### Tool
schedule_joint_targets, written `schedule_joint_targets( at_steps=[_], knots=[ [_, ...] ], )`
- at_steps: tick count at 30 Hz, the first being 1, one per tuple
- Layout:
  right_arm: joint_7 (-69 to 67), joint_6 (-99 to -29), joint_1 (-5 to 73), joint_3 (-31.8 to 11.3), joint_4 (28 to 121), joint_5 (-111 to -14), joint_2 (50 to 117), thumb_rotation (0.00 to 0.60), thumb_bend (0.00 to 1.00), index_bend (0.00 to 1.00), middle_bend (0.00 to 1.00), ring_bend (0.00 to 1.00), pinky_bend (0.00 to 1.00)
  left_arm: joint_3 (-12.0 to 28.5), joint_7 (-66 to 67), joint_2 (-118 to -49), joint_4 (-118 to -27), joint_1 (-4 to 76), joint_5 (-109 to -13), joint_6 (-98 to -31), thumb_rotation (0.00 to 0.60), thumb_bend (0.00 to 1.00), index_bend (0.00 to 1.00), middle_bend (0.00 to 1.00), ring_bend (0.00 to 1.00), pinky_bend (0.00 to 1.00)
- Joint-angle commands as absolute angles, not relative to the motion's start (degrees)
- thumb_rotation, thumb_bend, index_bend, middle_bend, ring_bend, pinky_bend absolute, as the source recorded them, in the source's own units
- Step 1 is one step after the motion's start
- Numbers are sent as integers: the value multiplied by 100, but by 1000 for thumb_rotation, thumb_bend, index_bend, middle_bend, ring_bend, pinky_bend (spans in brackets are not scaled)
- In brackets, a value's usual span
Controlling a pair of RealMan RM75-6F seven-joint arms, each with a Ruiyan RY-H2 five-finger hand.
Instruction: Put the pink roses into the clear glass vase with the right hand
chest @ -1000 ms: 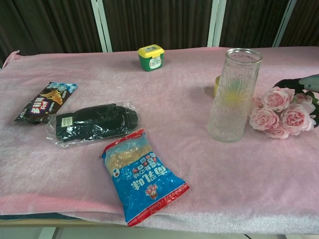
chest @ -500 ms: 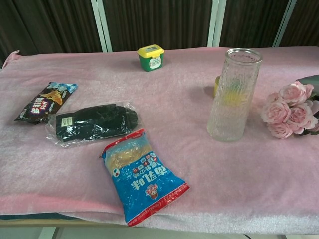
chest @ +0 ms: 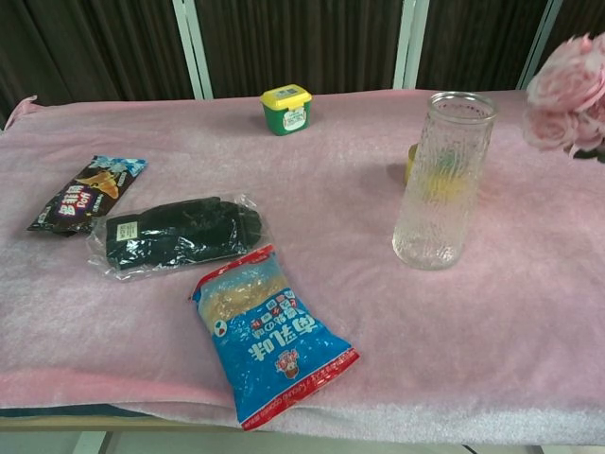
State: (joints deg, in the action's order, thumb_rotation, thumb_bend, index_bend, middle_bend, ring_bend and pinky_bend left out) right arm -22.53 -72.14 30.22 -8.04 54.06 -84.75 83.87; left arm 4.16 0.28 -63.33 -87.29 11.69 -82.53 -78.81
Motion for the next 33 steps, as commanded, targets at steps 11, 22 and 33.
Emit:
schedule_joint_targets(
  at_steps=[11, 22, 33],
  knots=[
    [-3929, -8414, 2834, -1737, 9246, -8829, 6741, 600, 277, 853, 573, 530, 544, 385, 85, -6349, -8726, 1195, -8300, -7841, 600, 430, 87, 46, 56, 317],
    [-4457, -7970, 3215, -1757, 9680, -8965, 6760, 600, 279, 853, 573, 544, 567, 414, 33, -6339, -8721, 1190, -8239, -7834, 600, 431, 90, 49, 56, 318],
    [-5840, -7264, 3534, -1514, 9636, -9098, 6610, 600, 285, 853, 573, 545, 566, 428, -13, -6328, -8713, 1196, -8200, -7803, 600, 432, 92, 52, 56, 318]
  ],
)
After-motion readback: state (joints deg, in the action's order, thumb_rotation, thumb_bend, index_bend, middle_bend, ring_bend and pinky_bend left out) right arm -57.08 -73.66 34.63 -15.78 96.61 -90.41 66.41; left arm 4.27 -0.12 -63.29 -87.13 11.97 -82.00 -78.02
